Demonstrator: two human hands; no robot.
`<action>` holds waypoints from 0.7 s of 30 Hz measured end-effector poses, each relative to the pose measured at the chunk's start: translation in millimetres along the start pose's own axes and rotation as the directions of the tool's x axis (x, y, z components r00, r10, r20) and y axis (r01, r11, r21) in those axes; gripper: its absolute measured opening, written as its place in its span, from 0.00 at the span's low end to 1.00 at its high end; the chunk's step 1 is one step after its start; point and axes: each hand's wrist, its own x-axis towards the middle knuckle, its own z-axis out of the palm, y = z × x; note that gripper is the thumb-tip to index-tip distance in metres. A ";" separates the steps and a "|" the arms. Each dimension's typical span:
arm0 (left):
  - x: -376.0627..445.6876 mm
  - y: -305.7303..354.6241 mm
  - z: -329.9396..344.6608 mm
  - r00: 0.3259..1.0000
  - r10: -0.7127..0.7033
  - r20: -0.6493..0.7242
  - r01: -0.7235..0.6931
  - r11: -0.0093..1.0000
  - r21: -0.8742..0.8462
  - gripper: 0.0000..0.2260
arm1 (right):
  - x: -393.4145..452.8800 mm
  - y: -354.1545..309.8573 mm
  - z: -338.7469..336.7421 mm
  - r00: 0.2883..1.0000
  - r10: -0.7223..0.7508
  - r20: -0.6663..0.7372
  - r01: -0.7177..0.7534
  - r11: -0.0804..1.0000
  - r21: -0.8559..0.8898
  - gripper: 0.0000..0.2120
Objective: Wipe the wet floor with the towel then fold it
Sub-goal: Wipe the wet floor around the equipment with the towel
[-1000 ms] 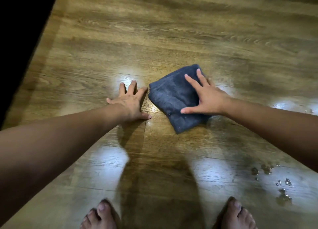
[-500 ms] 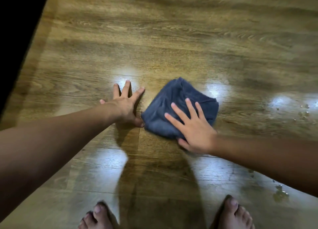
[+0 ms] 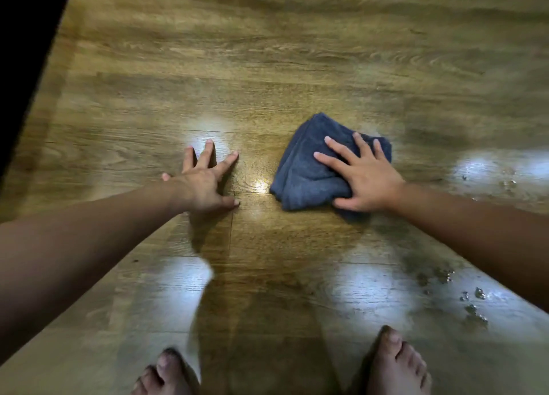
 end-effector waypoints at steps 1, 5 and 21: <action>0.9 0.6 1.1 1.000 -0.002 -0.015 0.002 1.000 -0.012 0.43 | -0.8 -11.9 5.5 0.999 0.043 -0.021 -0.042 0.998 0.040 0.46; 3.8 8.4 7.7 0.991 -0.013 -0.131 0.004 0.997 -0.071 0.30 | -12.1 -60.3 21.5 0.989 0.118 -0.086 -0.103 0.983 0.154 0.40; 10.7 28.9 16.6 0.964 0.185 -0.192 -0.152 0.973 0.172 0.33 | -43.1 -18.9 34.0 0.994 -0.086 -0.071 0.081 0.995 -0.065 0.37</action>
